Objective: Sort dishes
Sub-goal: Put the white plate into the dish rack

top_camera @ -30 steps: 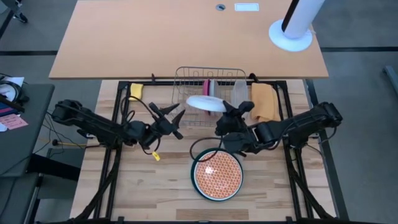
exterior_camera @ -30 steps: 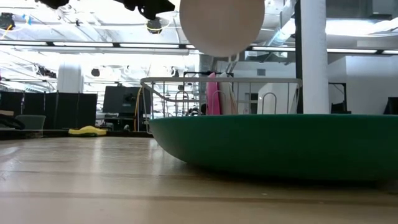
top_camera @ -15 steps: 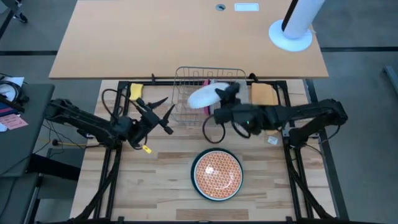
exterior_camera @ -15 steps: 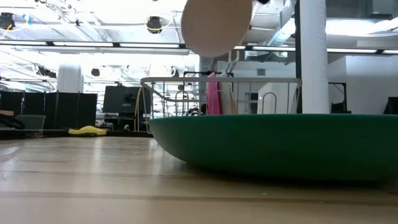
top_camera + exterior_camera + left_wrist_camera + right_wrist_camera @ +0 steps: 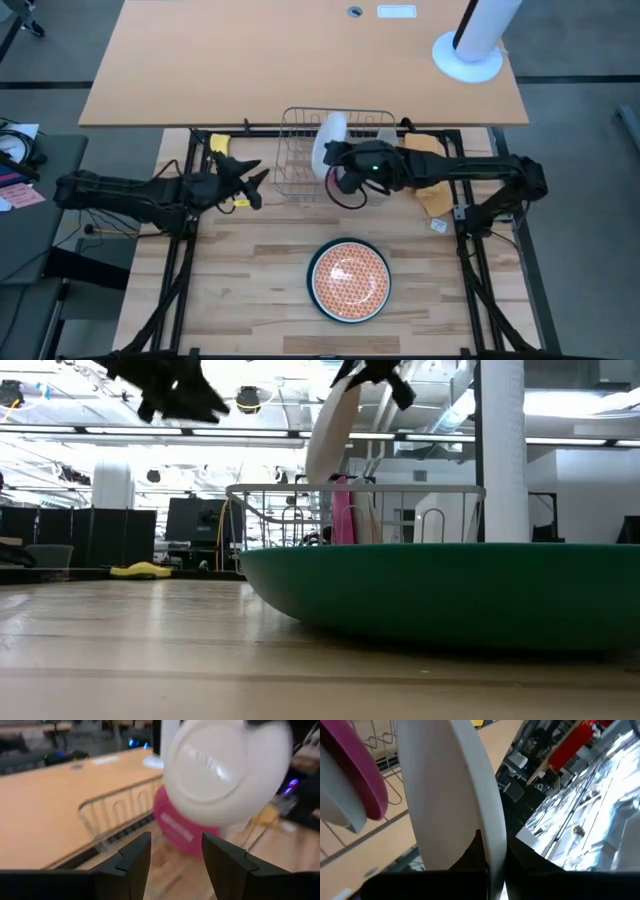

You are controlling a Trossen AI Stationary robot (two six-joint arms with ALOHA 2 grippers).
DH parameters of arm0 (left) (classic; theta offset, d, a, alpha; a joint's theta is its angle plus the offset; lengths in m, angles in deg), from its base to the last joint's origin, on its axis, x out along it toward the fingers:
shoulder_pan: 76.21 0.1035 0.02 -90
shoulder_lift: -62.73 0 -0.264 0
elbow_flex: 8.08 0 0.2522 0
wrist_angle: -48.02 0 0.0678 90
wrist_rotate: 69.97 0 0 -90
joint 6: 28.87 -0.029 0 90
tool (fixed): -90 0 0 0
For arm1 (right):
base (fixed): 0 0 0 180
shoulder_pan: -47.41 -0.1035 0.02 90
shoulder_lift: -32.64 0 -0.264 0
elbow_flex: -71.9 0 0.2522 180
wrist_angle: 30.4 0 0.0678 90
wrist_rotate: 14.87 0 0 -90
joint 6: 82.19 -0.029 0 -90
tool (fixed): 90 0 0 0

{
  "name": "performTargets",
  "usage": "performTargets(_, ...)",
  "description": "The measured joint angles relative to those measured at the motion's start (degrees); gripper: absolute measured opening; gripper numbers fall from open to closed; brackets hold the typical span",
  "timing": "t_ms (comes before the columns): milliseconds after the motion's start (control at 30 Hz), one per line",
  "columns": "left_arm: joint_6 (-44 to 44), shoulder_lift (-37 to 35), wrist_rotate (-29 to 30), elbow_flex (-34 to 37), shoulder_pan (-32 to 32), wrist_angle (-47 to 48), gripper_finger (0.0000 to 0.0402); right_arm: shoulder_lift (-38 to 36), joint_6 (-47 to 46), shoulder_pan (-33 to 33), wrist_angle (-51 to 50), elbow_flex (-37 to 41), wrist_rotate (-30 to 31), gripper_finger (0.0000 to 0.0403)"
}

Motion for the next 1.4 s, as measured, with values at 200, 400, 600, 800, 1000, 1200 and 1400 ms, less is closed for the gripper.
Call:
performTargets(200,1.68,1.95,-2.89,0.02,3.72,2.11,0.0170,4.98,7.71,1.22,1.19,0.00,-0.48,0.0024)
performTargets(400,0.61,5.04,-6.95,0.04,6.76,2.13,0.0170,10.36,8.22,3.05,1.81,0.00,3.16,0.0024)
performTargets(600,0.99,7.12,-7.48,0.04,9.04,2.02,0.0170,13.70,7.88,4.77,2.57,0.00,7.99,0.0024)
performTargets(800,1.57,10.30,-9.80,0.04,11.32,2.23,0.0170,14.39,7.70,5.18,2.86,0.00,7.15,0.0024)
performTargets(1000,1.58,13.42,-11.19,0.04,13.33,2.09,0.0170,14.37,7.70,5.03,2.57,0.00,6.52,0.0024)
performTargets(1200,2.31,13.77,-12.20,0.04,13.94,1.78,0.0170,14.37,4.80,5.57,-0.75,0.00,2.32,0.0024)
performTargets(1400,2.40,13.63,-12.22,0.04,13.94,1.60,0.0170,14.37,2.23,5.57,-2.49,0.00,2.17,0.0042)
